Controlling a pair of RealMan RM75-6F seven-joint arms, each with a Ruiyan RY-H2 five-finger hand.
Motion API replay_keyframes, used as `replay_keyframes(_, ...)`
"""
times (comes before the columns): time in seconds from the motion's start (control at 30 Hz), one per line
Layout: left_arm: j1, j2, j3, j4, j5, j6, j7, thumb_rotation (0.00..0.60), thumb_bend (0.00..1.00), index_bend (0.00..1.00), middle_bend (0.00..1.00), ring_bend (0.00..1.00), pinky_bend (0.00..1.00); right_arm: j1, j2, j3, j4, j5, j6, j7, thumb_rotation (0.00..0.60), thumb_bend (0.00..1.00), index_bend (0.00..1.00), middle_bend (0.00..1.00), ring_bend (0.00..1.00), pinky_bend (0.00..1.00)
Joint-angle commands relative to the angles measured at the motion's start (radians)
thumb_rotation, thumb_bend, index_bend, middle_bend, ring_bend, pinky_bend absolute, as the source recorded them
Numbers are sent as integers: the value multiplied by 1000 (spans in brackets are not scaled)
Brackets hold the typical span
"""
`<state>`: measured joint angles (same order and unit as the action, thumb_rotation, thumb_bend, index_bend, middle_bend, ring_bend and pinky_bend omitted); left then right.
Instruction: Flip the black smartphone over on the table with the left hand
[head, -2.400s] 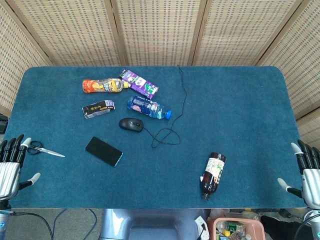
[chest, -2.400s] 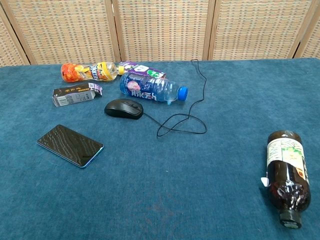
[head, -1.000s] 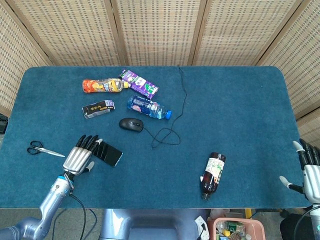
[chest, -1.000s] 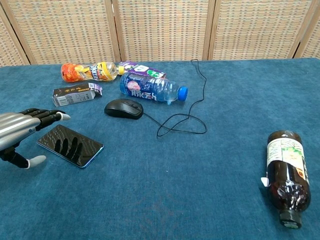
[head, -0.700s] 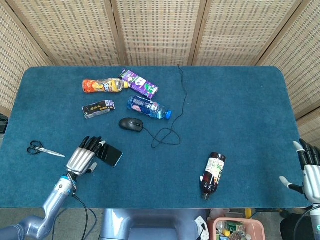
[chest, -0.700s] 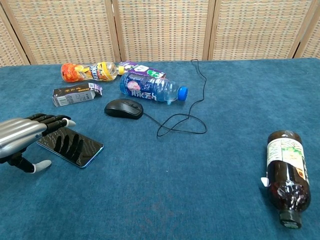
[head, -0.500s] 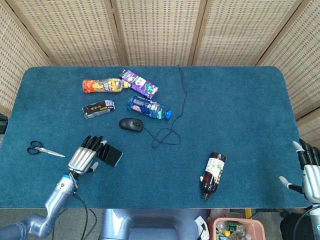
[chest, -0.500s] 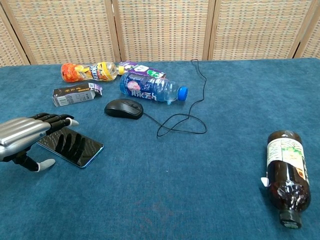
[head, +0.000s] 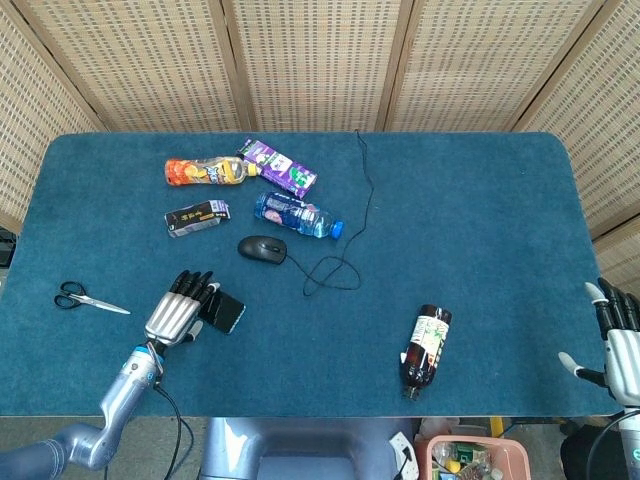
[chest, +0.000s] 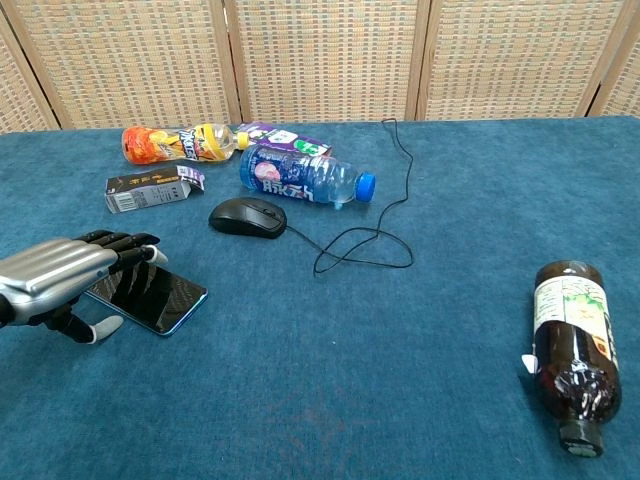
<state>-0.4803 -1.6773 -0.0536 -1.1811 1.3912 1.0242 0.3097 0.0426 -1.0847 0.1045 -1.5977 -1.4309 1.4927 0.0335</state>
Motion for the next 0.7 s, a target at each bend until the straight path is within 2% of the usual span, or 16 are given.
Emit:
replay_keyframes(0.03,-3,-7,4,10,8,7,-13,600,442,218,0,0,0,0,0,0,1,0,0,2,600,0,0,0,0,0)
replay_keyframes(0.17,-1,-18,9,31,27,31,-35,600,538,292,0,0,0,0,1,0,3,0,-1,5,600,0,0,0,0,0)
replay_keyframes(0.37,0,-25,14,54,45,55,-65,600,598,339,0,0,0,0,1,0,2,-1,1,7,600,0,0,0,0,0)
replay_keyframes(0.53,-5,-20,10,54,53,65,-81,600,710,408,0,0,0,1,1,-1,2,-1,-1,6,600,0,0,0,0,0)
replay_keyframes(0.63,-22,-7,3,43,53,52,-60,600,714,425,0,0,0,1,0,-2,2,-1,-3,7,600,0,0,0,0,0)
replay_keyframes(0.7,-39,2,-6,31,51,39,-36,600,714,401,0,0,0,3,-1,-2,3,0,-6,4,600,0,0,0,0,0)
